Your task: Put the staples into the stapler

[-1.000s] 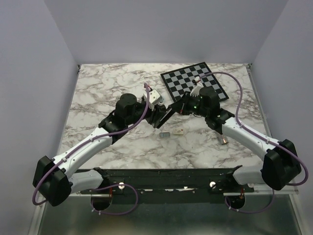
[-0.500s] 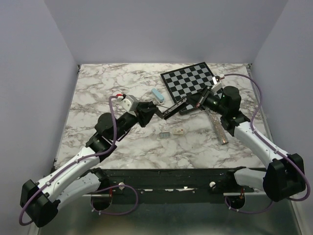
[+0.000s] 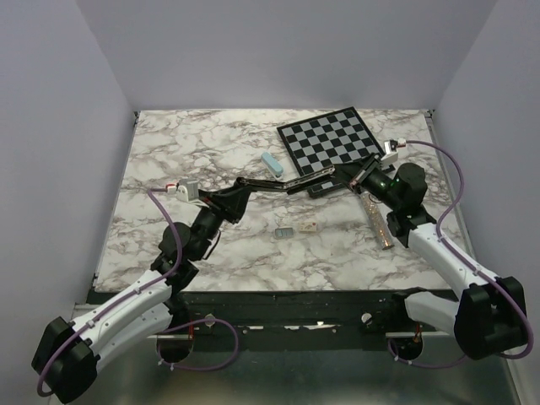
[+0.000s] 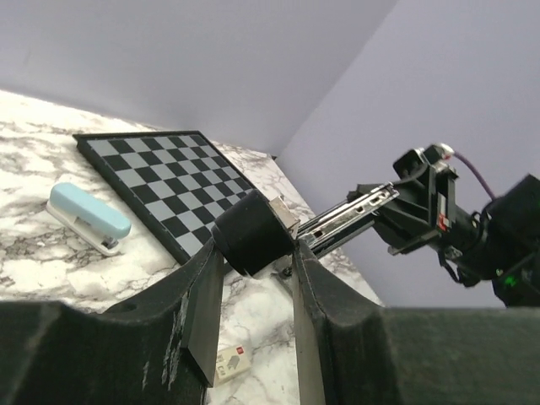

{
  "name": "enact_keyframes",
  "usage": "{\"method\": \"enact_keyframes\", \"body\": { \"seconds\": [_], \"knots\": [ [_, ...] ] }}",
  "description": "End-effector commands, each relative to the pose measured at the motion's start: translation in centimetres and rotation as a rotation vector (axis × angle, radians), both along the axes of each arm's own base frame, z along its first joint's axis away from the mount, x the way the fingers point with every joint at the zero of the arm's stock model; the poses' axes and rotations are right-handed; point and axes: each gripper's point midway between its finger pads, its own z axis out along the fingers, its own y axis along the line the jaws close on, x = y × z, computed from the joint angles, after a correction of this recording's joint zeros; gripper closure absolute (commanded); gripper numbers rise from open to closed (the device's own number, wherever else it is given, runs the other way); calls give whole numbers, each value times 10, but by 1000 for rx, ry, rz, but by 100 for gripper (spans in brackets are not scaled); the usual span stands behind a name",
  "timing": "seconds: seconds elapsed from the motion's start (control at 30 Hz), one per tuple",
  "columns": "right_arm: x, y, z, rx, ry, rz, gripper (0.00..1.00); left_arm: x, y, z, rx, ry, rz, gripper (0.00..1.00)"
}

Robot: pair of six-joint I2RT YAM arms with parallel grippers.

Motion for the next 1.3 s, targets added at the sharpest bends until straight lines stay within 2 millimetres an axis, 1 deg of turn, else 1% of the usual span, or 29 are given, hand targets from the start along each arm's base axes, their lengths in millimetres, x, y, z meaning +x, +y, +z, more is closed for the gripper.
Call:
{"method": "enact_keyframes", "body": {
  "seconds": [0.0, 0.07, 0.1, 0.2, 0.23, 0.3, 0.33, 0.4, 0.43, 0.5, 0.53, 0.6, 0.67, 0.7, 0.73, 0.8, 0.83, 0.9, 0.93, 1.0, 1.03, 1.07, 1.13, 1.17, 1.2, 1.23, 1.27],
  "knots": [
    [-50, 17, 74, 181, -193, 204, 99, 25, 28, -65, -58, 214, 188, 100],
    [-52, 17, 74, 193, -203, 210, 99, 24, 31, -70, -102, 240, 196, 99],
    [-53, 17, 74, 203, -198, 214, 99, 24, 33, -77, -106, 254, 208, 98],
    [-56, 17, 75, 229, -205, 220, 99, 24, 37, -87, -138, 287, 227, 94],
    [-56, 17, 76, 235, -212, 224, 99, 24, 39, -93, -139, 300, 237, 91],
    [-58, 17, 76, 246, -204, 230, 99, 24, 39, -96, -153, 305, 235, 88],
    [-60, 16, 79, 254, -220, 233, 99, 23, 38, -100, -151, 313, 229, 87],
    [-61, 16, 78, 265, -212, 237, 99, 23, 36, -105, -156, 327, 221, 85],
    [-62, 16, 79, 269, -220, 239, 99, 23, 35, -108, -159, 332, 214, 82],
    [-64, 16, 79, 281, -216, 244, 99, 24, 29, -112, -166, 344, 189, 78],
    [-65, 15, 81, 283, -229, 244, 99, 23, 27, -115, -167, 352, 181, 75],
    [-66, 14, 80, 283, -228, 241, 99, 24, 22, -120, -182, 366, 161, 70],
    [-66, 14, 80, 282, -233, 238, 99, 23, 20, -123, -210, 376, 143, 63],
    [-66, 13, 79, 281, -231, 236, 99, 21, 19, -125, -216, 380, 135, 59],
    [-65, 13, 78, 281, -230, 233, 99, 20, 19, -128, -223, 385, 131, 50],
    [-64, 12, 76, 278, -226, 228, 99, 18, 19, -128, -228, 382, 122, 43],
    [-62, 11, 74, 275, -222, 221, 99, 16, 20, -129, -223, 381, 119, 36],
    [-60, 10, 72, 268, -224, 215, 99, 12, 21, -124, -221, 359, 107, 31],
    [-57, 8, 68, 261, -220, 203, 99, 10, 21, -123, -213, 356, 98, 26],
    [-53, 5, 62, 255, -208, 186, 99, 4, 24, -119, -184, 338, 97, 22],
    [-51, 3, 59, 249, -205, 175, 99, 4, 28, -117, -178, 334, 110, 17],
    [-49, 2, 58, 245, -204, 168, 99, 1, 34, -118, -163, 337, 129, 15],
    [-46, -1, 54, 235, -200, 156, 99, 0, 47, -116, -144, 334, 189, 9],
    [-45, -2, 53, 231, -201, 150, 99, 0, 63, -121, -129, 353, 264, 8],
    [-44, -4, 53, 227, -204, 147, 99, 0, 74, -122, -124, 359, 316, 7],
    [-42, -6, 51, 219, -204, 137, 99, -1, 83, -117, -131, 356, 360, 6],
    [-41, -7, 50, 213, -204, 129, 99, -3, 101, -118, -129, 362, 439, 6]
  ]
}}
